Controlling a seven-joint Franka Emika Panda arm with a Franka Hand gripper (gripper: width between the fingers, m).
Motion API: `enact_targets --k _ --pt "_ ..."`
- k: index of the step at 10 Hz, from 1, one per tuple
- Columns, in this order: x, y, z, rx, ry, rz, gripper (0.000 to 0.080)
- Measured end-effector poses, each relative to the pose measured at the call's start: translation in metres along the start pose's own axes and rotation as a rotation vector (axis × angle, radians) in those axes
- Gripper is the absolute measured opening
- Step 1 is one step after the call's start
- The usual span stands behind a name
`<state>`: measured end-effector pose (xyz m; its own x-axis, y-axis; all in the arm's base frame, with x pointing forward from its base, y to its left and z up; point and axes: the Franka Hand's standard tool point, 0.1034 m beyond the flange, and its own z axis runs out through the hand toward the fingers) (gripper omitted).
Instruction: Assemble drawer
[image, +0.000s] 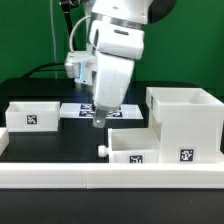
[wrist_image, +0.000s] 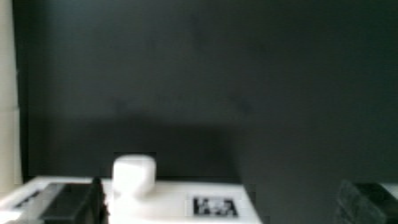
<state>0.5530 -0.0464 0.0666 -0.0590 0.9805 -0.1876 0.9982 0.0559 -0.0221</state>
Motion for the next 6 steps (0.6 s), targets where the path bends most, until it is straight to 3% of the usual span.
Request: enact_targets --k 4,6 --pt "-0.022 -0.006 0.009 0.019 0.047 -0.027 0.0649" --pt "-0.032 -0.001 0.024 0.027 0.120 -0.066 0.0649"
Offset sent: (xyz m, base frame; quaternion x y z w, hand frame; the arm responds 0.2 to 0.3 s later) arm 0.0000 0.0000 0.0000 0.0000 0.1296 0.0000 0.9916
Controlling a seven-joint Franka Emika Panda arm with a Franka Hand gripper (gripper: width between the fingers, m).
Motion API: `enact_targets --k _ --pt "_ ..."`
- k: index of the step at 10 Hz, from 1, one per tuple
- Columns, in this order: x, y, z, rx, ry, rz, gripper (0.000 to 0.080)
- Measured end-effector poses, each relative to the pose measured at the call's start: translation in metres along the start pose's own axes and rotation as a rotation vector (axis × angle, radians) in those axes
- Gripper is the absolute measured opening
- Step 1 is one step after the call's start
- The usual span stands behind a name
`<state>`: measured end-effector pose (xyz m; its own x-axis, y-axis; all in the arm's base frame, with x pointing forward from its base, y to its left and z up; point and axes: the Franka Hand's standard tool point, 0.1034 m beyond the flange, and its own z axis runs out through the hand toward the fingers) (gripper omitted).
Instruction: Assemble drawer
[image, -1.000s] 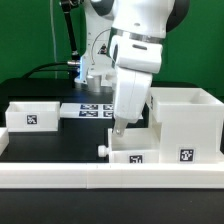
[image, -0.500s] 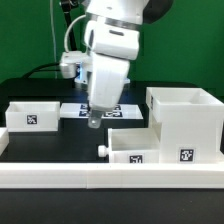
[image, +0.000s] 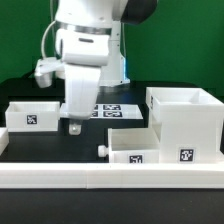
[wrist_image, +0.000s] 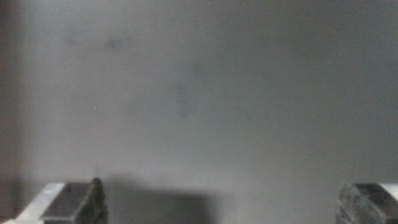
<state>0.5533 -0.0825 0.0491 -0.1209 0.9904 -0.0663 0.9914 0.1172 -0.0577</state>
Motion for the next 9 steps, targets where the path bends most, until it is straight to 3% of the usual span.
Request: enact_targets --k 3,4,9 --pt "-0.001 0.008 0.007 -0.006 0.108 -0.036 0.0649" --pt "0.000 0.009 0.011 0.003 0.132 -0.056 0.0649" --pt "0.052 0.023 0.012 0.015 0.146 -0.022 0.0649"
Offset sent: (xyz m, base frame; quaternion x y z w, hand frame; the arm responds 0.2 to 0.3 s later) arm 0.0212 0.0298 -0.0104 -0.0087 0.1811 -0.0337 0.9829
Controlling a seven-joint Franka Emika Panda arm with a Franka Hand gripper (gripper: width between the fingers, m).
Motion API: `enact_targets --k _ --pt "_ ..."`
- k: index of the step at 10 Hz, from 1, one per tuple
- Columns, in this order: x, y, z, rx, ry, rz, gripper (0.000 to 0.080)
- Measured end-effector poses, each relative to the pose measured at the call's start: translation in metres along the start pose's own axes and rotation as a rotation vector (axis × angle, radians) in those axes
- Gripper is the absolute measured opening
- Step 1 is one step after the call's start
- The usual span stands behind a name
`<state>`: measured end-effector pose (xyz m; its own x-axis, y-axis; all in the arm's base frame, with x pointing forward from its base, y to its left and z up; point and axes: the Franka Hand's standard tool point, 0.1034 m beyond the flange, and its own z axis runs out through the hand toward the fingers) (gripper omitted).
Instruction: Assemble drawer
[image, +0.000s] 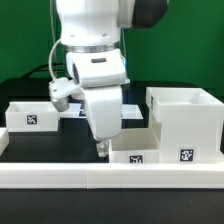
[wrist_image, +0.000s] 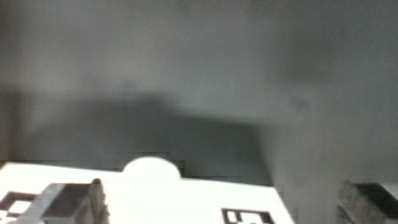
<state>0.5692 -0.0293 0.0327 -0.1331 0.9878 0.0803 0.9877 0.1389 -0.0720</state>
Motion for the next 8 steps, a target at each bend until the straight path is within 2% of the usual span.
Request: enact_targets --k 1,5,8 --pt "0.005 0.001 0.000 0.000 0.000 0.014 0.0649" --pt "0.001 -0.001 0.001 0.003 -0.001 0.019 0.0649" --pt "0.029 0.005 0.002 0.010 -0.007 -0.065 0.0649"
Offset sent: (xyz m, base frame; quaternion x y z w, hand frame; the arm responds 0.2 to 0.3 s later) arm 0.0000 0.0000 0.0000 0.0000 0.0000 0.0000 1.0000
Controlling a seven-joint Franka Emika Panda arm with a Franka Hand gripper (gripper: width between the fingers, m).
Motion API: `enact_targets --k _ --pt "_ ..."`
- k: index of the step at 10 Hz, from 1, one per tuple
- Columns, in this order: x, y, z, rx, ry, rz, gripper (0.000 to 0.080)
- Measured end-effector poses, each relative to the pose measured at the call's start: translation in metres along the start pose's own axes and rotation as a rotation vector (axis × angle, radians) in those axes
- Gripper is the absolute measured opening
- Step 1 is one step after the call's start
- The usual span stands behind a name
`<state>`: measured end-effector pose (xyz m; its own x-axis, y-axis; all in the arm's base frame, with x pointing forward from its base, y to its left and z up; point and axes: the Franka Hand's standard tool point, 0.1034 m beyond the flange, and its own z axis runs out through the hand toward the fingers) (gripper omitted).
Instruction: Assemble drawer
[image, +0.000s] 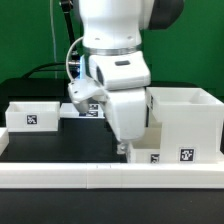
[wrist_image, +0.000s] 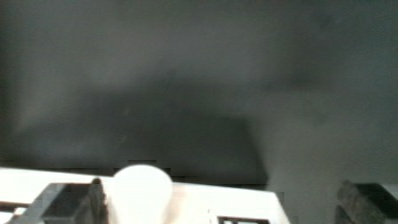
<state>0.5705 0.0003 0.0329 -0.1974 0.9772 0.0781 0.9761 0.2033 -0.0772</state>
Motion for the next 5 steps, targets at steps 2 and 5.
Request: enact_targets --k 2,5 --pt "0.0072 0.0044 -0.0034 0.008 -0.013 -0.022 0.0649" --pt "0.0071 0.0035 -0.0022 0.010 -0.012 -0.022 0.0649"
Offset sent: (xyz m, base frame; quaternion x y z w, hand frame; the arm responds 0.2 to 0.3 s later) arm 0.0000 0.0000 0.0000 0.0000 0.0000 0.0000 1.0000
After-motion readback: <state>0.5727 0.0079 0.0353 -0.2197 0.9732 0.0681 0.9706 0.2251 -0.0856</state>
